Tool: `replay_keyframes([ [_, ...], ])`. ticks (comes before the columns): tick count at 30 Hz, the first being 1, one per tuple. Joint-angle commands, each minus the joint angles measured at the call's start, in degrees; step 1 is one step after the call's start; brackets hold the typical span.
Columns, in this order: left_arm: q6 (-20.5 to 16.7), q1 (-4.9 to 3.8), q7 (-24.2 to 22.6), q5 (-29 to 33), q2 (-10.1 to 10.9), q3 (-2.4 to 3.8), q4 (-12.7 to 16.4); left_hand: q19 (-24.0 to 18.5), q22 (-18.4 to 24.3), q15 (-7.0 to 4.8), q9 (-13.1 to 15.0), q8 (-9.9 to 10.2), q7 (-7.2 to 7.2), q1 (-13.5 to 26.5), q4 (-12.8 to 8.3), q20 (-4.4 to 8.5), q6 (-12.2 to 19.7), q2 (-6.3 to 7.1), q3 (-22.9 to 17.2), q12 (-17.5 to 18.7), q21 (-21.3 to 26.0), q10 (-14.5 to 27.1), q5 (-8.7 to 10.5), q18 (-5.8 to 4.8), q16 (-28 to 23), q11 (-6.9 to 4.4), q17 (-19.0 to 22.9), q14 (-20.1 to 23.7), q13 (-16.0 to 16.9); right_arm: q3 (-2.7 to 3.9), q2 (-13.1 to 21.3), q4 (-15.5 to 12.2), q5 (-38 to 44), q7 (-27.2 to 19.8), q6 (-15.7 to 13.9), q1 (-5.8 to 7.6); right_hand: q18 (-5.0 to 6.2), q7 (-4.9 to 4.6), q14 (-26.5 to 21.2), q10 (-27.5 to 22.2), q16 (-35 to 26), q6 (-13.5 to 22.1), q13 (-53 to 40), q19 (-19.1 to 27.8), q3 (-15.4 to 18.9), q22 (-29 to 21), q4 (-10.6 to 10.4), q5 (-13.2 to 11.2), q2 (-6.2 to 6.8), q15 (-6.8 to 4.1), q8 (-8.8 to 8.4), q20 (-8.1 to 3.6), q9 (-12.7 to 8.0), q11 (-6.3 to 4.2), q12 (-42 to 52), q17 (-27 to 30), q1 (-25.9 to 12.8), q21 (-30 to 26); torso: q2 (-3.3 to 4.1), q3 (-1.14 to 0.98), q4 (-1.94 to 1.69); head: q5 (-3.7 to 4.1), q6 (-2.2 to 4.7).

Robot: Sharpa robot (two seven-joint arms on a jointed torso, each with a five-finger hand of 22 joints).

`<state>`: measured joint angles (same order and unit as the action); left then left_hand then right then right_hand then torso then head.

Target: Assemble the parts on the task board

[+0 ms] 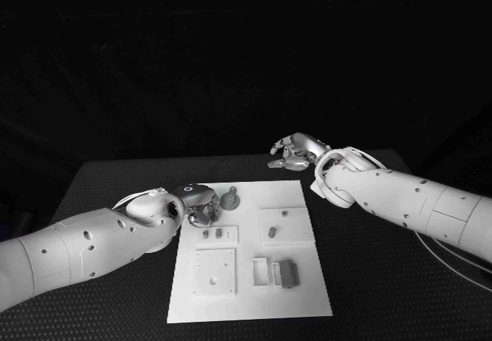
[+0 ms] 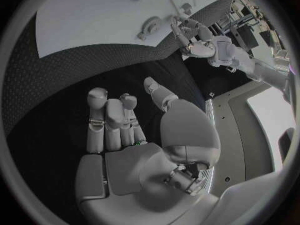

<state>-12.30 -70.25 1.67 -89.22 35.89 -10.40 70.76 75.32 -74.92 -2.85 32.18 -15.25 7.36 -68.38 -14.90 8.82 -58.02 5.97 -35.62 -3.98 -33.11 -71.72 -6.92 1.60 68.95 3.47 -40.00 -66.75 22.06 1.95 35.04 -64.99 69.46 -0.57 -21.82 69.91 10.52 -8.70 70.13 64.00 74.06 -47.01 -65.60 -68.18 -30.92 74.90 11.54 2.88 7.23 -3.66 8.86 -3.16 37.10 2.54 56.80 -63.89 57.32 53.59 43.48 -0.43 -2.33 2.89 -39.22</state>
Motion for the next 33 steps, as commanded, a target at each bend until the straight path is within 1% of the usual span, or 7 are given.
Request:
replay_keyframes([
  [1,1.42,0.23,0.59,0.28,0.13,-0.21,-0.10,-0.32,-1.23,0.10,-0.39,0.52,0.31,-0.09,0.18,-0.23,0.97,0.96,-0.13,0.32,-0.25,0.95,0.38,6.60,0.05,0.25,-0.09,0.51,-0.07,0.00,0.06,0.01,0.15,-0.36,0.60,-0.01,4.48,-0.41,-0.21,-0.23,-0.20,0.06,0.09,0.15,0.04,0.96,-0.05,-0.15,-0.04,-0.07,0.25,-0.35,-0.04,-0.02,0.32,-0.07,0.08,-0.12,0.01,-0.05,0.03,-0.02,0.00],
  [3,1.79,0.23,0.71,0.44,0.13,-0.21,-0.13,-0.79,-1.16,0.54,-0.72,1.35,0.97,0.21,0.55,-0.64,2.70,1.57,-0.12,0.39,-0.01,2.34,0.67,6.71,-0.18,0.70,-0.03,1.04,-0.21,0.00,0.12,0.01,0.15,-0.35,0.85,-0.01,4.48,-0.41,-0.21,-0.23,-0.20,0.06,0.09,0.15,0.05,0.96,-0.06,-0.15,-0.04,-0.07,0.25,-0.35,-0.04,-0.02,0.32,-0.08,0.07,-0.12,0.00,-0.04,0.03,-0.06,-0.06],
  [10,1.04,0.23,0.98,0.94,0.37,-0.21,-0.07,-1.11,-1.20,1.09,-1.14,2.43,1.53,0.46,1.48,-1.22,5.46,2.80,-0.05,0.24,0.08,4.20,1.08,7.21,-0.20,1.26,-0.03,1.51,-0.15,0.00,0.12,0.04,0.15,-0.28,0.92,-0.01,4.48,-0.41,-0.21,-0.23,-0.21,0.07,0.10,0.15,0.06,0.96,-0.07,-0.15,-0.03,-0.07,0.25,-0.35,-0.04,-0.02,0.32,-0.08,0.04,-0.12,0.01,-0.05,0.06,-0.01,-0.08],
  [17,0.82,0.23,1.33,1.01,0.53,-0.20,-0.08,-1.23,-1.21,1.57,-2.29,4.55,1.93,0.10,2.22,-1.76,10.71,3.88,-0.07,0.08,0.07,5.89,1.19,7.76,-0.10,1.75,0.00,1.73,0.14,0.00,0.10,0.18,0.15,-0.16,1.14,-0.01,4.48,-0.42,-0.22,-0.23,-0.22,0.12,0.11,0.16,0.08,0.95,-0.10,-0.15,-0.02,-0.07,0.22,-0.34,-0.05,-0.01,0.32,-0.07,0.00,-0.13,0.02,-0.04,0.01,-0.02,-0.15],
  [29,-1.76,0.21,0.91,4.03,2.45,0.00,-0.69,-1.17,-1.23,1.49,-2.02,3.46,2.10,-0.40,2.61,-1.80,9.88,3.58,-0.18,-0.27,-0.04,5.68,1.19,7.95,0.03,1.66,0.03,1.63,0.72,0.00,0.56,0.28,0.19,-0.24,1.73,-0.01,4.48,-0.42,-0.24,-0.26,-0.25,0.15,0.14,0.18,0.04,0.94,-0.04,-0.15,0.01,-0.06,0.20,-0.35,-0.05,0.00,0.31,-0.07,0.09,-0.16,-0.01,0.01,0.00,0.02,0.07],
  [31,-1.88,0.18,0.86,6.54,3.14,0.22,-0.98,-1.67,-1.11,1.51,-1.78,2.75,2.07,-0.59,2.59,-1.90,8.92,3.12,-0.35,-0.31,0.28,5.64,1.15,7.86,-0.40,1.65,0.25,2.07,0.90,0.00,0.87,0.31,0.11,-0.94,2.19,-0.01,4.48,-0.42,-0.27,-0.30,-0.28,0.15,0.16,0.23,0.02,0.94,0.07,-0.15,0.06,-0.06,0.20,-0.35,-0.05,0.00,0.29,-0.07,0.21,-0.19,-0.01,0.00,0.02,0.04,0.21],
  [33,-1.18,0.17,0.78,10.50,3.89,1.06,-1.50,-3.23,-0.63,1.75,-1.69,2.28,2.24,-0.45,2.59,-2.23,8.51,3.06,-0.49,-0.20,1.56,5.90,1.77,7.45,-1.91,1.83,0.98,3.39,1.09,0.00,1.06,0.32,-0.02,-1.39,2.43,-0.01,4.48,-0.42,-0.35,-0.40,-0.35,0.12,0.20,0.34,-0.07,0.94,0.26,-0.15,0.07,-0.05,0.23,-0.35,-0.04,0.00,0.24,-0.06,0.46,-0.25,0.00,0.01,0.01,0.09,0.31],
])
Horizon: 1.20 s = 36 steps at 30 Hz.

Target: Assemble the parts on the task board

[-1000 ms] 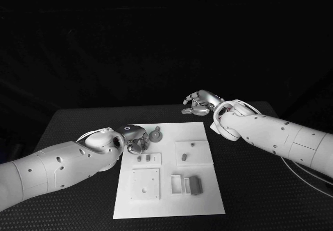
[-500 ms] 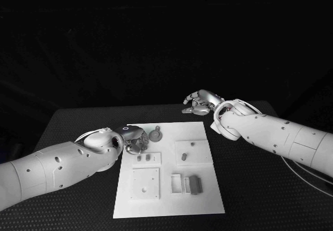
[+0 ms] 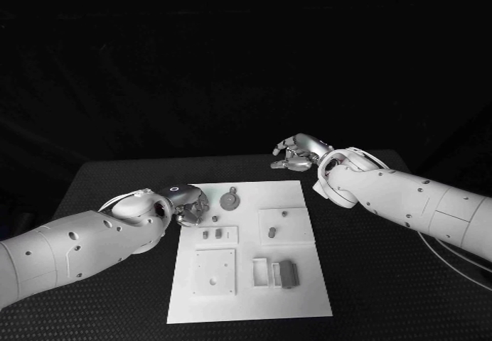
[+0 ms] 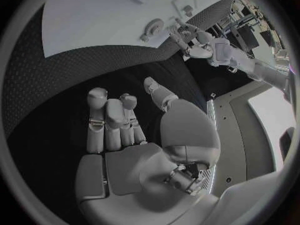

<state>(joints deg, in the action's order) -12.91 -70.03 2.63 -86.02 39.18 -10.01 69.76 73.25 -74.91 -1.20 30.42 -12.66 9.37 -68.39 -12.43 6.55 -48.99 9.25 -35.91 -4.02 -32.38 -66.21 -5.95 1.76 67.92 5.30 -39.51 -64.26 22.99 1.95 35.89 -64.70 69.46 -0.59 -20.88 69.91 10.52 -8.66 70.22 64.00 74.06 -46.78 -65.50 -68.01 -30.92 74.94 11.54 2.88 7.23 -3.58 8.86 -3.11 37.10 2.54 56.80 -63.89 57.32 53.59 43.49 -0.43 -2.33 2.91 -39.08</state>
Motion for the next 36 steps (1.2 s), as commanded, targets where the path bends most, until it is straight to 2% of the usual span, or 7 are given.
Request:
replay_keyframes([
  [1,-0.34,-0.06,-0.30,9.27,0.96,1.18,-0.77,-1.39,-0.52,0.12,0.05,-0.36,0.34,-0.50,0.02,0.01,-0.43,-0.13,-0.15,-0.13,1.13,0.49,2.35,7.20,-1.19,0.07,0.66,1.06,0.23,-0.01,0.32,0.03,-0.24,-1.72,1.59,-0.01,4.48,-0.47,-0.50,-0.46,-0.40,-0.16,0.12,0.24,-0.12,0.90,0.41,-0.15,0.04,-0.12,0.26,-0.39,-0.03,0.01,0.21,-0.05,0.64,-0.29,-0.02,-0.01,0.03,0.06,0.27],
  [6,-1.10,-0.33,-1.31,20.98,3.09,3.13,-1.42,-4.30,0.78,0.81,0.07,-0.51,0.71,1.41,0.49,-0.81,0.23,1.03,1.32,0.06,4.01,1.37,3.13,6.37,-4.37,0.68,2.11,3.73,0.42,-0.39,1.56,-0.43,-1.67,-3.44,2.71,0.00,4.48,-0.50,-0.72,-0.71,-0.59,-0.29,0.28,0.47,0.08,0.87,-0.21,-0.15,-0.07,-0.08,0.33,-0.14,0.00,0.04,0.02,-0.02,-0.14,-0.44,-0.04,-0.07,-0.03,0.30,0.76],
  [10,-1.01,-0.83,-3.21,34.81,5.05,3.23,-0.99,-9.34,4.10,1.70,0.31,-0.94,0.53,3.18,0.72,-2.14,0.60,1.26,2.53,0.01,9.59,1.78,3.23,4.93,-10.48,1.37,4.93,7.99,0.66,-1.34,3.18,-2.12,-0.32,-3.23,0.97,0.00,4.46,-0.45,-1.56,-1.65,-1.63,-0.42,1.31,1.34,-0.45,0.74,-0.31,-0.15,0.44,-0.14,0.40,0.09,0.02,-0.02,-1.46,0.40,0.28,-1.04,-0.02,-0.06,-0.07,0.21,0.89],
  [15,-0.06,-0.85,-7.21,45.09,7.34,3.22,0.77,-17.54,12.36,6.03,0.74,-1.69,0.43,4.62,0.34,-5.49,1.07,0.59,2.27,0.11,20.52,2.99,2.99,2.24,-23.62,2.49,10.68,14.75,0.15,-1.94,5.61,-4.35,0.64,-3.46,1.57,0.00,4.15,-0.37,-3.95,-5.47,-10.23,-0.81,7.82,4.95,-1.59,-0.42,1.12,-0.16,0.86,-0.04,0.72,1.76,0.18,0.03,-10.26,6.29,1.92,-4.30,-0.01,0.00,-0.04,0.18,1.19],
  [18,0.64,-0.85,-8.41,46.29,8.48,3.22,2.09,-18.60,15.04,7.04,0.73,-1.63,0.62,4.55,-0.33,-6.64,1.92,0.46,2.53,0.40,23.36,5.18,3.06,2.07,-27.69,3.16,12.09,15.84,-0.97,-2.26,6.79,-5.73,1.45,-3.57,2.89,-0.01,4.28,-1.20,-3.51,-12.83,-11.57,-0.73,16.66,5.46,-2.26,-0.49,2.09,0.21,1.05,1.94,0.79,2.19,0.24,1.39,-22.85,7.74,2.57,-4.80,-0.03,0.04,-0.04,0.32,1.35],
  [23,1.06,-1.54,-9.88,47.83,9.95,3.22,4.80,-18.38,17.81,7.63,0.75,-2.06,0.41,4.23,-1.07,-7.34,2.17,-0.11,3.14,0.20,25.92,6.17,3.06,2.17,-31.69,2.98,12.78,15.32,-2.74,-3.24,9.30,-8.97,10.52,-5.37,7.12,-0.01,4.48,-2.33,-1.70,-9.97,-11.19,-1.26,28.47,4.09,-2.78,0.00,4.21,-0.08,0.46,2.54,1.52,2.22,0.52,2.86,-34.59,8.66,4.58,-3.97,0.02,-0.01,-0.17,0.33,1.54],
  [36,1.61,-1.86,-11.04,49.71,10.17,3.21,7.21,-19.87,20.36,9.13,0.59,-2.53,1.16,4.12,-1.40,-8.62,2.02,-0.39,3.69,0.14,28.52,6.40,3.06,2.02,-36.09,3.93,13.41,17.05,-4.55,-6.38,11.67,-14.23,27.98,-1.35,8.92,-0.01,4.48,-0.19,2.61,0.74,-9.96,-6.26,37.33,0.74,-2.24,0.44,4.80,-0.16,-0.86,0.98,4.42,0.96,1.06,1.18,-40.80,10.32,7.80,-2.86,0.00,0.05,0.14,-0.08,1.11],
])
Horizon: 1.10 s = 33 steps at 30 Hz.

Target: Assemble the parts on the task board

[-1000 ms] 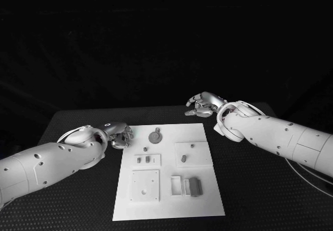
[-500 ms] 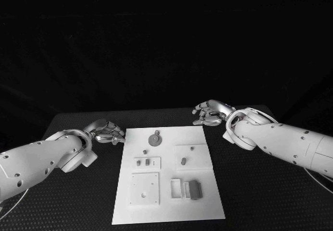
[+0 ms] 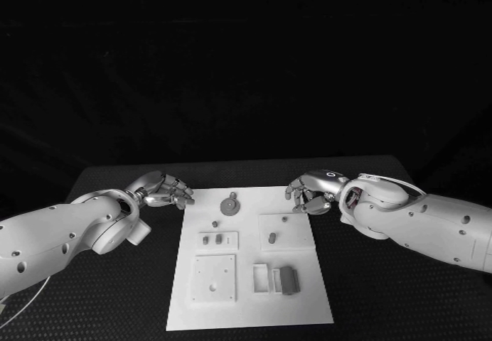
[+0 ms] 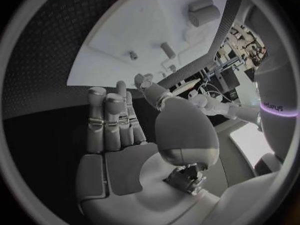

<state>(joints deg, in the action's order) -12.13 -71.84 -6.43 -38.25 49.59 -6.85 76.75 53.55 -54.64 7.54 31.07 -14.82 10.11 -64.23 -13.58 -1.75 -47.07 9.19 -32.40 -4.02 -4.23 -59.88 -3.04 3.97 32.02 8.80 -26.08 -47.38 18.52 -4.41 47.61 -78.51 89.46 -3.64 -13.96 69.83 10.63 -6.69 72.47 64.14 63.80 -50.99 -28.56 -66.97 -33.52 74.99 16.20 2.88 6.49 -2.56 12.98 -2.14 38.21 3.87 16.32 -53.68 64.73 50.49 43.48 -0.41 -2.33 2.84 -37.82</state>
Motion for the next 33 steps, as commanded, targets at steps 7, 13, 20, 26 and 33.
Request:
replay_keyframes([
  [7,1.42,-0.05,-2.39,2.47,-0.51,0.05,-0.05,-0.12,0.37,0.64,-0.15,-0.37,0.94,0.89,0.07,-0.57,0.21,0.20,0.99,0.18,0.37,0.12,0.21,-0.01,-0.54,0.58,-0.19,-0.05,-0.42,-1.27,-1.28,-0.06,9.85,2.99,1.66,0.03,4.37,-2.03,0.71,1.55,0.29,-2.31,1.62,-0.64,0.71,0.39,-0.07,-0.16,0.16,-0.09,0.43,-0.04,-0.06,-0.17,-1.52,0.51,-0.14,0.16,0.02,-0.05,0.03,0.03,-0.46],
  [13,0.81,-0.05,-2.19,2.48,-0.58,0.05,-0.01,-0.27,0.67,0.73,-0.24,-0.32,1.16,1.62,0.09,-0.73,0.45,0.22,1.98,0.19,0.40,0.29,0.20,0.22,-0.98,0.64,-0.38,-0.05,-0.79,-1.44,-2.47,0.66,10.32,3.03,2.07,-0.36,4.37,-2.08,-0.75,-0.93,-0.66,-2.13,3.79,0.50,0.51,0.03,-0.41,-0.15,0.21,1.06,0.39,0.21,-0.03,1.06,-4.90,1.14,-0.85,-1.05,0.01,-0.05,0.01,-0.01,-0.51],
  [20,0.86,-0.05,-2.14,2.57,-0.76,0.05,0.00,-0.08,0.80,0.69,-0.34,-0.20,1.33,1.93,0.24,-0.74,0.79,0.26,2.36,0.21,0.30,0.48,0.20,0.37,-1.10,0.73,-0.62,-0.31,-1.06,-1.75,-4.06,2.30,10.44,2.93,3.00,-0.98,4.37,-2.48,-1.28,-2.13,-0.91,-0.87,5.69,0.92,0.26,-0.17,-0.54,-0.15,-0.29,1.95,-0.47,0.65,-0.68,1.96,-7.35,1.56,-1.07,-1.75,0.02,0.04,-0.06,-0.05,-0.56],
  [26,0.93,-0.05,-2.04,2.60,-0.81,0.05,-0.30,-0.08,0.90,0.71,-0.38,-0.16,1.40,2.11,0.40,-0.77,0.95,0.29,2.52,0.22,0.32,0.63,0.19,0.41,-1.26,0.79,-0.72,-0.31,-1.22,-1.76,-4.25,2.36,10.60,2.92,3.17,-1.20,4.37,-2.45,-1.25,-1.56,-0.83,-1.12,6.19,0.84,0.28,-0.13,-0.50,-0.15,-0.45,1.96,-0.38,0.69,-0.80,1.98,-7.72,1.69,-1.07,-1.80,0.02,0.07,0.00,0.00,-0.76],
  [33,1.18,-0.05,-1.94,2.60,-0.75,0.05,-0.38,-0.01,1.00,0.67,-0.34,-0.34,1.34,2.09,0.56,-0.76,0.79,0.09,2.57,0.03,0.28,0.40,0.18,0.49,-1.38,0.68,-0.93,-0.47,-1.32,-1.89,-4.49,2.23,10.60,2.95,3.82,-1.43,4.37,-2.14,-1.40,0.42,-0.74,-2.28,6.63,0.80,0.38,-0.08,-0.34,-0.16,-0.82,1.56,0.24,0.76,-0.71,1.55,-7.71,1.93,-1.00,-1.99,0.01,0.02,0.02,-0.09,-0.82],
])
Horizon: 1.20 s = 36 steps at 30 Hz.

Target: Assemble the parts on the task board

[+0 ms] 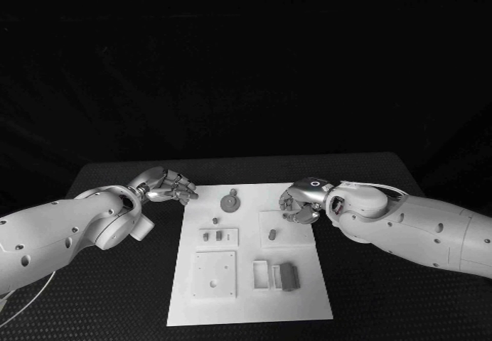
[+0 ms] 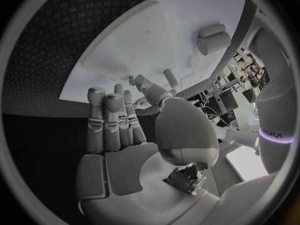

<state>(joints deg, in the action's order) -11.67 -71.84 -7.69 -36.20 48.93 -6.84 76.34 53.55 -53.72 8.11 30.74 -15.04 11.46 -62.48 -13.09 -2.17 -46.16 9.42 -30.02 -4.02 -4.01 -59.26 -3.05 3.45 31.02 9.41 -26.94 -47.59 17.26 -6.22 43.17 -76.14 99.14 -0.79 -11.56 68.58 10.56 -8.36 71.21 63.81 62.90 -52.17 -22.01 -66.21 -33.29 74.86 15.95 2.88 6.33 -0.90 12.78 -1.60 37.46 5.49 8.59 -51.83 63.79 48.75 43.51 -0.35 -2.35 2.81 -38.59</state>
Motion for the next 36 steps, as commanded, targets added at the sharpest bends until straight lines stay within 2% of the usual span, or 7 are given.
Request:
replay_keyframes([
  [1,0.73,-0.04,-0.72,0.55,-0.09,0.04,0.00,-0.01,0.08,0.10,-0.01,-0.14,-0.01,0.33,0.08,-0.35,-0.13,-0.16,0.20,0.03,0.06,-0.23,0.18,1.01,-0.38,0.06,-0.09,-0.27,-0.07,-0.09,-0.07,-0.15,0.92,0.08,1.42,-0.20,4.44,-0.34,-0.14,1.20,0.19,-1.36,0.08,-0.01,0.19,0.06,-0.05,-0.16,-0.74,-0.24,0.61,0.21,0.10,-0.21,0.09,0.12,-0.02,-0.27,-0.02,-0.06,0.04,-0.05,-0.02],
  [12,0.66,-0.04,-0.81,0.55,-0.20,0.04,-0.06,0.01,0.12,0.10,0.00,-0.19,-0.03,0.37,0.14,-0.36,-0.17,-0.20,0.26,0.02,0.05,-0.25,0.18,1.01,-0.44,0.06,-0.16,-0.30,-0.12,-0.21,-1.09,0.29,1.83,0.13,1.15,-0.65,4.44,0.09,-0.11,2.74,0.28,-2.19,0.01,-0.17,0.15,0.11,0.35,-0.16,-1.50,-0.76,1.19,0.13,0.43,-0.73,0.28,0.33,0.58,-0.38,-0.01,-0.10,0.04,-0.12,-0.08],
  [14,0.58,-0.04,-0.86,0.55,-0.22,0.04,-0.05,0.01,0.13,0.10,0.01,-0.22,-0.04,0.38,0.15,-0.36,-0.20,-0.20,0.28,0.02,0.05,-0.27,0.18,1.01,-0.45,0.05,-0.19,-0.31,-0.13,-0.24,-1.23,0.24,2.56,0.17,0.78,-0.83,4.44,0.39,-0.12,3.58,0.30,-2.88,-0.13,-0.20,0.08,0.15,0.47,-0.15,-2.07,-1.02,1.59,0.11,0.61,-1.01,0.53,0.39,0.93,-0.41,-0.01,-0.07,0.04,-0.04,-0.11],
  [18,0.46,-0.04,-0.79,0.55,-0.18,0.04,-0.03,0.00,0.15,0.10,0.01,-0.23,-0.05,0.41,0.16,-0.36,-0.19,-0.14,0.33,0.03,0.06,-0.26,0.18,1.01,-0.50,0.05,-0.23,-0.31,-0.17,-0.27,-1.36,0.25,4.14,1.46,-1.90,-0.94,4.44,1.37,0.08,5.33,0.47,-4.95,-0.39,-0.40,0.05,0.38,0.73,-0.15,-2.84,-1.74,2.59,-0.04,0.92,-1.75,0.98,0.50,1.86,-0.27,-0.02,-0.07,0.05,-0.09,-0.15],
  [20,0.47,-0.04,-0.81,0.55,-0.18,0.04,-0.02,-0.02,0.17,0.11,0.00,-0.22,-0.04,0.42,0.17,-0.37,-0.16,-0.10,0.37,0.04,0.06,-0.23,0.18,1.01,-0.53,0.06,-0.25,-0.30,-0.20,-0.27,-1.40,0.36,4.64,2.01,-2.50,-0.95,4.44,1.44,0.12,5.30,0.45,-5.07,-0.30,-0.40,-0.01,0.43,0.77,-0.14,-2.87,-1.77,2.55,-0.10,0.83,-1.77,0.80,0.56,2.27,-0.25,-0.02,-0.08,0.05,-0.10,-0.10],
  [36,0.43,-0.04,-0.48,0.55,-0.09,0.04,-0.02,-0.14,0.28,0.16,-0.03,-0.20,0.02,0.48,0.22,-0.41,0.05,0.15,0.55,0.11,0.11,-0.09,0.20,1.00,-0.78,0.13,-0.40,-0.19,-0.37,-0.41,-1.48,0.56,7.57,2.73,-1.06,-1.08,4.44,1.63,0.97,6.37,0.37,-6.27,0.92,-0.86,0.04,0.78,0.78,-0.14,-2.51,-1.83,2.23,-0.28,-0.23,-1.83,-0.44,1.15,4.50,-0.06,-0.03,-0.07,0.06,-0.02,-0.24],
])
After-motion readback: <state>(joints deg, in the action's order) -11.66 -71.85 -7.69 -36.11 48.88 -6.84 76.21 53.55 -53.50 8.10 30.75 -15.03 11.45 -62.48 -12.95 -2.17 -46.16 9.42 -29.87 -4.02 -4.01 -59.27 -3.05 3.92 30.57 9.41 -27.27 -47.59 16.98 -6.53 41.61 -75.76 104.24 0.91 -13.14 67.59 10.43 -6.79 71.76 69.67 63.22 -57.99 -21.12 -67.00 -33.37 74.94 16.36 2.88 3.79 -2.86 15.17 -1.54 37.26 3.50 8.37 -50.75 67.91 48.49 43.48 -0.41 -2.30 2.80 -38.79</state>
